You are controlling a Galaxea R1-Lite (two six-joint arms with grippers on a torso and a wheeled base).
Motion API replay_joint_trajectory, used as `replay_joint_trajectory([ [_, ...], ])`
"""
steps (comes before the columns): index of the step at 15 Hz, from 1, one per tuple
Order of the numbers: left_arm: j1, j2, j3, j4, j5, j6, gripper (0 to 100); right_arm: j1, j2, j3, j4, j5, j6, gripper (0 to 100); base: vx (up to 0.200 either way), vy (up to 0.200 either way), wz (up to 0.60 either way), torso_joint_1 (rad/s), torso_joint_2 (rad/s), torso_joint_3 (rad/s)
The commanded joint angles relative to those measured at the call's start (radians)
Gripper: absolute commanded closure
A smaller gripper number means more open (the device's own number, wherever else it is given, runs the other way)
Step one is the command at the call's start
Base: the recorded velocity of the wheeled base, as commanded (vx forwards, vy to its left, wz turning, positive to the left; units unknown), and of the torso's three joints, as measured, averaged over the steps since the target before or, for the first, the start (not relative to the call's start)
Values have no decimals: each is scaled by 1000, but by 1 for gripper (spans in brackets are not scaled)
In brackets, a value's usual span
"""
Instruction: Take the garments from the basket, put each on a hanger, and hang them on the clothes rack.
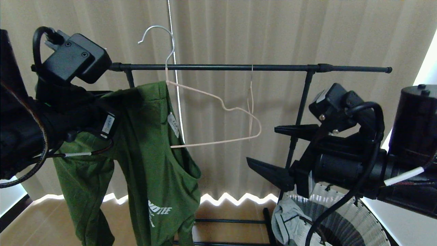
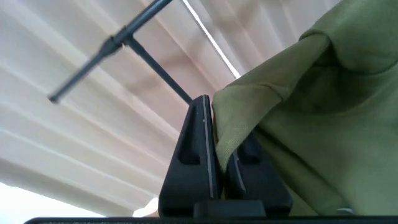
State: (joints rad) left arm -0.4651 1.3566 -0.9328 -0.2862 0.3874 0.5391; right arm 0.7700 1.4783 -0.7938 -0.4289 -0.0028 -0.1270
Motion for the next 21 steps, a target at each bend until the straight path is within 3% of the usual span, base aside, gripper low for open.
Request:
replay_joint_trajectory([
  [1, -15, -1, -17, -2, 1, -28, 100, 5, 16, 44, -16, 0, 0, 0, 0, 0, 0, 0, 0, 0],
  [5, -109, -2, -63, -2, -1, -133, 100, 23, 86, 24, -62, 0, 0, 0, 0, 0, 0, 0, 0, 0],
  [9, -129, -4, -83, -2, -4, -134, 100, 25, 188, -16, -163, -2, -5, 0, 0, 0, 0, 0, 0, 0],
  [14, -170, -10, -87, -2, -4, -134, 100, 25, 257, -85, -169, -3, -6, 0, 0, 0, 0, 0, 0, 0],
  [16, -173, -10, -87, -2, -4, -134, 100, 25, 264, -84, -169, -3, -6, 0, 0, 0, 0, 0, 0, 0],
  [17, -175, -7, -86, -61, -2, -133, 100, 34, 270, -47, -169, -13, -20, 0, 0, 0, 0, 0, 0, 0],
  [21, -164, -10, -74, -87, 4, -117, 100, 32, 243, 15, -195, -102, -25, 0, 0, 0, 0, 0, 0, 0],
])
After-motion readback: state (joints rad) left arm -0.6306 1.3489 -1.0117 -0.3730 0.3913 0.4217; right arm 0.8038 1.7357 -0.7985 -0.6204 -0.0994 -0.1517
